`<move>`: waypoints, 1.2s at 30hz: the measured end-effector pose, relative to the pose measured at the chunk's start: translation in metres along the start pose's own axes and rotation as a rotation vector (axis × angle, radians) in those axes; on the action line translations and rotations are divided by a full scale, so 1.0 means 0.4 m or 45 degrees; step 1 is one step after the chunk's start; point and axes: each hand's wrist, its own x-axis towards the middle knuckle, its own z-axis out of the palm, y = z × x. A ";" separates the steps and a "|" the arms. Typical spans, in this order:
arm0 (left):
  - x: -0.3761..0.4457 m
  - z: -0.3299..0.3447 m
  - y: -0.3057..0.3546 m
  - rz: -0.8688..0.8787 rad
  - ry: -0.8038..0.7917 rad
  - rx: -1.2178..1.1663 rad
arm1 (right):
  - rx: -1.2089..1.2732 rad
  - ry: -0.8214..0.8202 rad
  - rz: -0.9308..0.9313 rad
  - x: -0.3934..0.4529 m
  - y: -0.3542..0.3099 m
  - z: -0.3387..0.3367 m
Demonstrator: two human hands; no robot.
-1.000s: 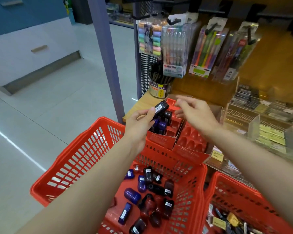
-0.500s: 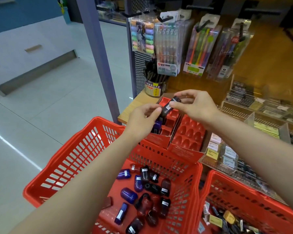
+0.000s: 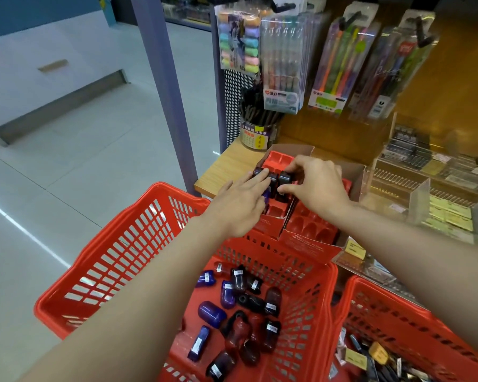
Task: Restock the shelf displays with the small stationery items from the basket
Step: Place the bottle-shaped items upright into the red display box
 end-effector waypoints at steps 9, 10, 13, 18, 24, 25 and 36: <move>0.003 -0.001 0.006 -0.037 -0.090 0.042 | -0.466 -0.124 -0.109 -0.004 -0.021 -0.026; 0.002 -0.007 0.014 -0.047 -0.107 0.075 | -0.490 -0.168 -0.097 -0.005 -0.029 -0.033; -0.032 -0.041 0.028 -0.016 0.002 0.051 | -0.477 -0.195 -0.179 -0.026 -0.052 -0.049; -0.207 -0.025 -0.023 0.204 0.463 -0.049 | 0.324 0.037 -0.275 -0.228 -0.104 -0.002; -0.356 0.153 -0.143 -0.472 -0.604 -0.127 | 0.492 -0.784 0.529 -0.407 -0.078 0.245; -0.367 0.182 -0.170 -0.551 -0.641 -0.148 | 0.541 -0.875 0.648 -0.414 -0.067 0.282; -0.385 0.570 -0.253 -0.807 -0.902 -0.022 | 0.236 -0.976 0.670 -0.436 -0.014 0.555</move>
